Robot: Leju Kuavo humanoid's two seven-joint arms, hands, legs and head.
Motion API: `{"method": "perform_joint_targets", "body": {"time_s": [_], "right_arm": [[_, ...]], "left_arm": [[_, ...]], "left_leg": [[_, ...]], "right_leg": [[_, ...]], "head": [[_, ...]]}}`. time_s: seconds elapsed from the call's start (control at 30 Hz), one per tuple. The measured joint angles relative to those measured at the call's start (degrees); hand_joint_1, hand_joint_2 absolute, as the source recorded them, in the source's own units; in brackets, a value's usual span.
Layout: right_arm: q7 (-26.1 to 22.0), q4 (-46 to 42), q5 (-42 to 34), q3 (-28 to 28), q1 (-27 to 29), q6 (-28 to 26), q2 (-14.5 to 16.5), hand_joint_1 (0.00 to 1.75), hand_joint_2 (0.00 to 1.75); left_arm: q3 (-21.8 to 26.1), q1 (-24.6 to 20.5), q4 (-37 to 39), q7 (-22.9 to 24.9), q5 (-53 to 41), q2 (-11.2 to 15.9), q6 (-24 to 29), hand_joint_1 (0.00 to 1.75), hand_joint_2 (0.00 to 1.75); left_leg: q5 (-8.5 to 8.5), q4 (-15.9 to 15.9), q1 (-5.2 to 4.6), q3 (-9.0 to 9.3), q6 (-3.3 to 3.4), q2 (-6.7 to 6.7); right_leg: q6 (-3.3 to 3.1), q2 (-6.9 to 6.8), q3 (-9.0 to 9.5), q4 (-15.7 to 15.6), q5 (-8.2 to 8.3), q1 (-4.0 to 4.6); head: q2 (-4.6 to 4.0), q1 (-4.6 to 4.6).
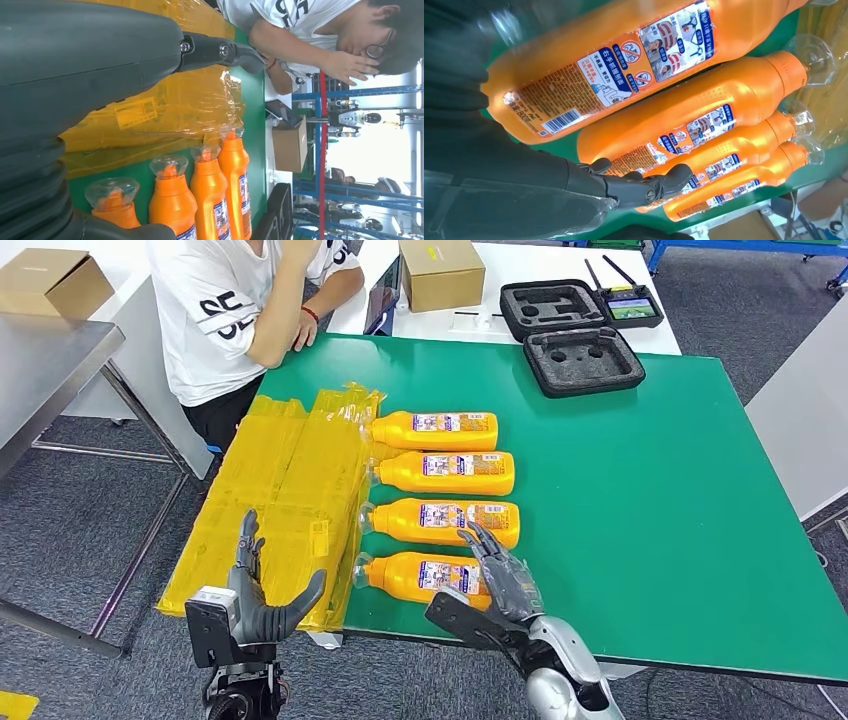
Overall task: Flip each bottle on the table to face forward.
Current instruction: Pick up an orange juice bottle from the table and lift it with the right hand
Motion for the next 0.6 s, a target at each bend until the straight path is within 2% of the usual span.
{"method": "perform_joint_targets", "body": {"time_s": [0.6], "right_arm": [[0.5, 9.0, -3.9, 2.7, -6.1, 0.6, -4.3, 0.00, 1.75]], "left_arm": [[0.0, -2.3, 3.0, -0.1, 1.0, 0.1, -1.1, 0.00, 1.75]], "left_leg": [[0.01, 0.0, -0.01, -0.02, 0.01, 0.00]], "right_leg": [[0.02, 0.00, -0.01, 0.0, 0.01, -0.01]], "head": [[0.00, 0.00]]}}
